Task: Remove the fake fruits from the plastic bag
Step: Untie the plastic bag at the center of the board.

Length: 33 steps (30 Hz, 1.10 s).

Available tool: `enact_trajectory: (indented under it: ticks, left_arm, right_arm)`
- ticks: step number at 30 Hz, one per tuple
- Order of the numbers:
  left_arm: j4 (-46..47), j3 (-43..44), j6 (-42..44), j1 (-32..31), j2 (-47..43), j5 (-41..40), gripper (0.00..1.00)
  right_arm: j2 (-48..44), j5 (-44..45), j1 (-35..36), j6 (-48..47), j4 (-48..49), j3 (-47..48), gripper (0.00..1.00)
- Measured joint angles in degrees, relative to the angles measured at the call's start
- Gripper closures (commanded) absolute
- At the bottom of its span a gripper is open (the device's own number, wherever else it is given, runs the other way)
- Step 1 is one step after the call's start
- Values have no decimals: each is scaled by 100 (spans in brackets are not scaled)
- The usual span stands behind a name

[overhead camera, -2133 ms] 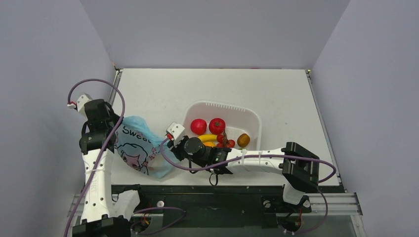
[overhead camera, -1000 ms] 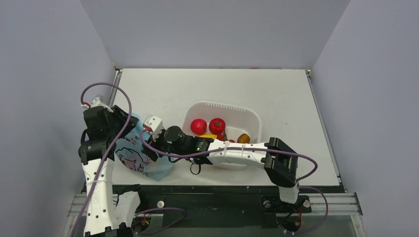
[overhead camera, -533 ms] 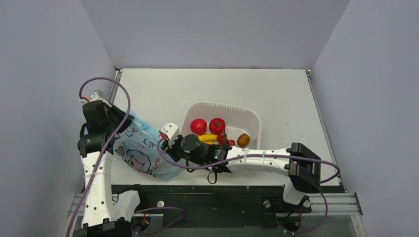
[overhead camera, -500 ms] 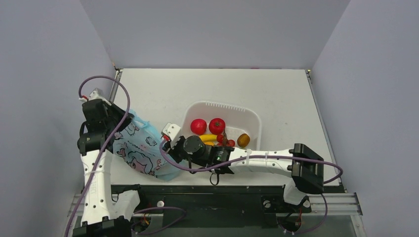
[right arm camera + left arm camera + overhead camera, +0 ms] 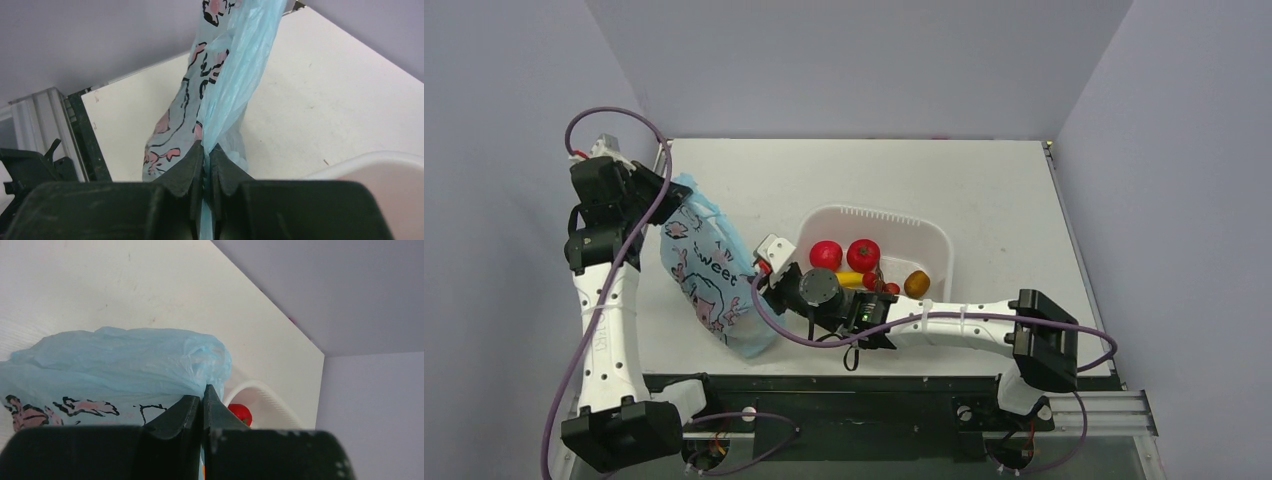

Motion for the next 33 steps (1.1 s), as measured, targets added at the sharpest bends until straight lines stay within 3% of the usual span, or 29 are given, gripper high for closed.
enact_trajectory:
  ticks: [7,12,20,27,33]
  left_arm:
    - [507,63,-7,170,63,136,100]
    - [772,-476,-4,234,-118,144,100]
    - [793,-1263,7,247,-553,219,100]
    - [769,-1375,101,247,-717,273,100]
    - [754,-1357,129,247,-723,284,100]
  right_arm:
    - [57,175,-7,-92,-111,367,72]
    - [140,90,-15,57,-94,411,41]
    - [570,-94,-426,627,-267,715,24]
    - [1152,-367,-815,787,-597,1670,26]
    - [1449,-876,-820,793,-791,2315,60]
